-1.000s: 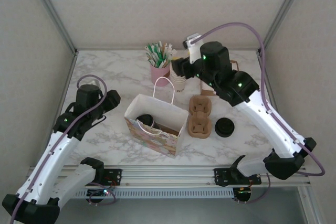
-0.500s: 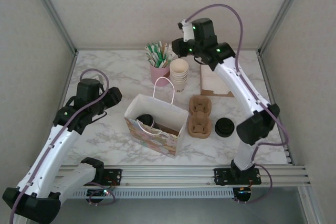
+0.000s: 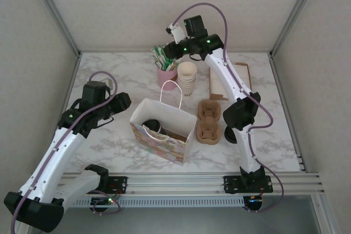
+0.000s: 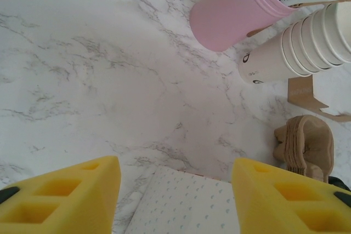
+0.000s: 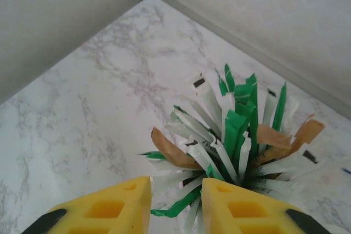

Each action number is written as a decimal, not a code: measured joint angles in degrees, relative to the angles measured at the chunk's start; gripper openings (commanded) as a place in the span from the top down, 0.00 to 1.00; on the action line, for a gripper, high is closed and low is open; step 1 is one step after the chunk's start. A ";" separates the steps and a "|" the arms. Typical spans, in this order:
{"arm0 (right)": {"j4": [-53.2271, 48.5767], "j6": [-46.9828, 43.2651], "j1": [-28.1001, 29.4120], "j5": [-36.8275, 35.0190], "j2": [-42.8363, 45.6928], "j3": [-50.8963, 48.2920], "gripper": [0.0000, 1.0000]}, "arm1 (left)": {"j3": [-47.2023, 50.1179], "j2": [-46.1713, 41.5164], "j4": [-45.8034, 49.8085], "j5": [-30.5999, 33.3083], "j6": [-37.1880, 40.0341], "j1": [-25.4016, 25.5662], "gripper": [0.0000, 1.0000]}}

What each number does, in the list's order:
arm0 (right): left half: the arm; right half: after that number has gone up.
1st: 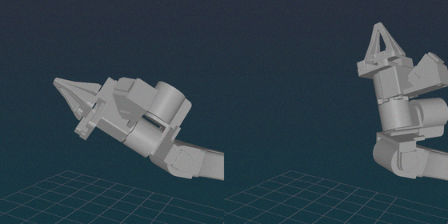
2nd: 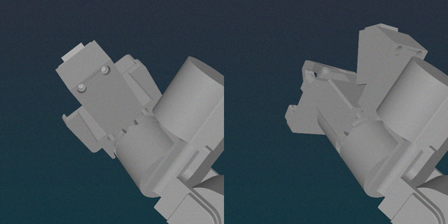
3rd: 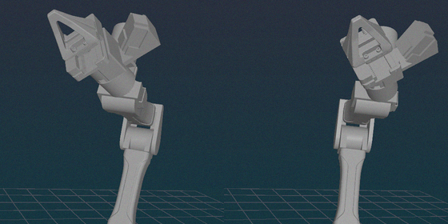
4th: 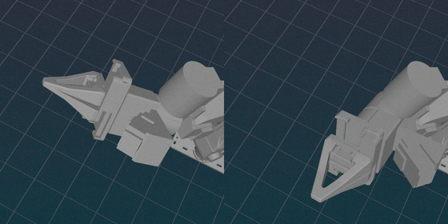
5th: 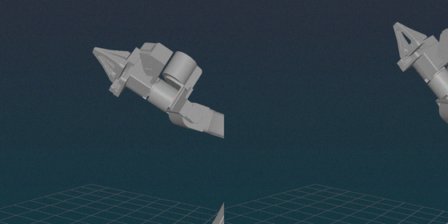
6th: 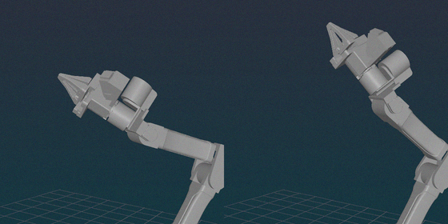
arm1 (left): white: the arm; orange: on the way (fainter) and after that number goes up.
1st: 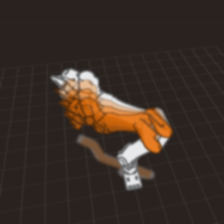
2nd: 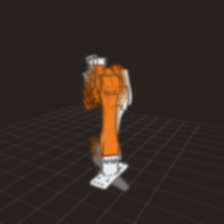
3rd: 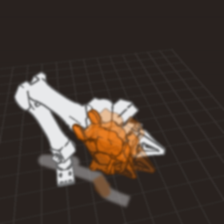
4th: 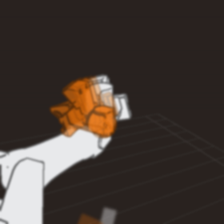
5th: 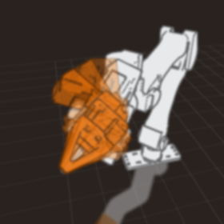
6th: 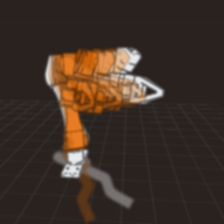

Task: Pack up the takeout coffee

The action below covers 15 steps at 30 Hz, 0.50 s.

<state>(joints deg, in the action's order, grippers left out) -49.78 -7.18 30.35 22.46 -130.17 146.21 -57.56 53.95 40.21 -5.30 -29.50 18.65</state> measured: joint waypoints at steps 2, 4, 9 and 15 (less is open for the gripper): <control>-0.72 -0.22 0.00 0.22 -0.74 0.02 0.68 | 0.00 0.33 0.00 -0.20 0.20 0.00 0.44; -0.85 -0.33 0.00 0.33 -1.36 0.04 0.66 | 0.00 0.68 0.00 -0.24 0.42 0.00 0.44; -0.42 -0.09 0.00 1.03 -3.13 0.20 0.66 | 0.00 1.57 0.00 -0.24 0.87 0.00 0.43; 1.11 1.09 0.02 1.60 -5.38 0.22 0.67 | -0.02 2.32 0.00 -0.22 1.05 0.00 0.43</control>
<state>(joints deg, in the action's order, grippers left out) -48.66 -6.09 30.37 24.05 -135.55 146.43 -57.58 56.27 40.21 -5.52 -28.45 18.65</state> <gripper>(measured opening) 0.339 0.565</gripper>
